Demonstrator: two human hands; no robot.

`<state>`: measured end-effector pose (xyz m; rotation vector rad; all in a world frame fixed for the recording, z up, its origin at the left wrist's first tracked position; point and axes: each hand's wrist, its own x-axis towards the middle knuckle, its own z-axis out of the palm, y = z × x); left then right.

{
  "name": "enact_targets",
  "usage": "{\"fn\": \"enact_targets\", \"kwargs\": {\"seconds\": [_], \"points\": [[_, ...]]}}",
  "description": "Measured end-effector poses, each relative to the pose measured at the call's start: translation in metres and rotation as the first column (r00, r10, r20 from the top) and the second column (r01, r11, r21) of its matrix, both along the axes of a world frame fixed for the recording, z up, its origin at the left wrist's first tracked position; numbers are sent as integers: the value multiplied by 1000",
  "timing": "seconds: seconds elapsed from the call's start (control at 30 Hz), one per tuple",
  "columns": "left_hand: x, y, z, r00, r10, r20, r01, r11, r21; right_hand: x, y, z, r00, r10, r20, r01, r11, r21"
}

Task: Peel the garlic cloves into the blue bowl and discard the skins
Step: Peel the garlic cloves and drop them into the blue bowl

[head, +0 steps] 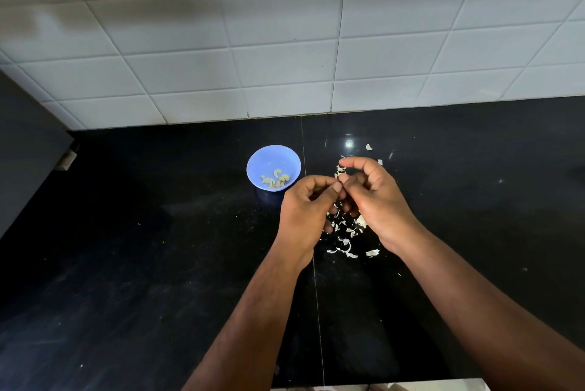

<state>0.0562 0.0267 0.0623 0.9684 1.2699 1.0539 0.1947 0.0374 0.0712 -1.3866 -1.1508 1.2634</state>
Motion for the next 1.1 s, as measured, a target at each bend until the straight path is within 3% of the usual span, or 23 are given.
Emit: {"fn": "enact_targets", "kwargs": {"seconds": [0.27,0.5,0.67,0.83,0.97,1.1], "points": [[7,1,-2,996,68,55,-65,997,-47,7,-8,-2,993,5,-115,-2,1000,22],[7,2,-2,970,10,-242,5,998,63,14,-7,-9,998,42,-46,-40,999,34],[11,5,5,995,94,39,-88,986,-144,10,-8,-8,992,25,-127,-26,1000,-1],[8,1,-7,986,133,-104,-143,986,-87,11,-1,-3,979,-99,-181,82,992,-100],[8,0,-5,991,115,67,-109,990,-91,15,-3,-2,996,-32,-85,29,999,-34],[9,2,-2,996,72,57,-66,992,-111,15,-4,-2,998,11,61,-13,999,46]]}}
